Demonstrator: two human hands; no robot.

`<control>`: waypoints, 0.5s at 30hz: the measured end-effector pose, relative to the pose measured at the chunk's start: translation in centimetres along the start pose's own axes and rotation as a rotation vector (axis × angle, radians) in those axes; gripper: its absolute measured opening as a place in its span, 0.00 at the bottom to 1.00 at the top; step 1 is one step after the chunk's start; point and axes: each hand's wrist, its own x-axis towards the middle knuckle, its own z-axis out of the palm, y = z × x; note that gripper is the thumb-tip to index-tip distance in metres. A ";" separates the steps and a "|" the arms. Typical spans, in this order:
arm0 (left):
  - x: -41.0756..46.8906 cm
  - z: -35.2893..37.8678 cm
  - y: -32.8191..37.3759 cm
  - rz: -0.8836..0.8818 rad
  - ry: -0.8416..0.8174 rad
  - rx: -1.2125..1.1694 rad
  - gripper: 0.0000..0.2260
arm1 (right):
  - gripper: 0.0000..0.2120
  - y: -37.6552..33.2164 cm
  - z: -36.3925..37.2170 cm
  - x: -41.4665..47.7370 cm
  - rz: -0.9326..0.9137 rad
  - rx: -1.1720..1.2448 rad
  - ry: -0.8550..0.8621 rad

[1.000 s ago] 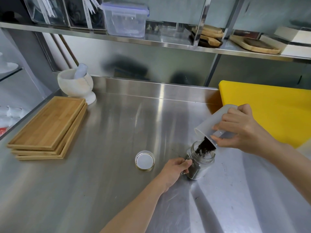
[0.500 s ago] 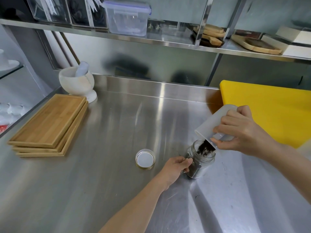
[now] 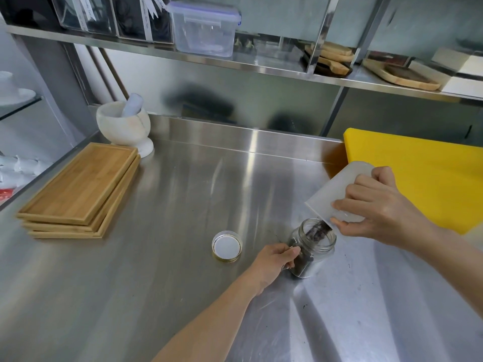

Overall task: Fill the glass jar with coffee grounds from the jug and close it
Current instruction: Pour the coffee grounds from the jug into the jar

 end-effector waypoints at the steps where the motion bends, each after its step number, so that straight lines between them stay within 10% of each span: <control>1: 0.0 0.0 0.0 -0.001 -0.001 0.003 0.15 | 0.13 0.0 -0.1 0.0 -0.002 -0.005 0.003; 15: -0.2 0.0 0.2 -0.029 -0.001 0.055 0.16 | 0.11 -0.6 0.1 -1.4 -0.168 -0.143 0.034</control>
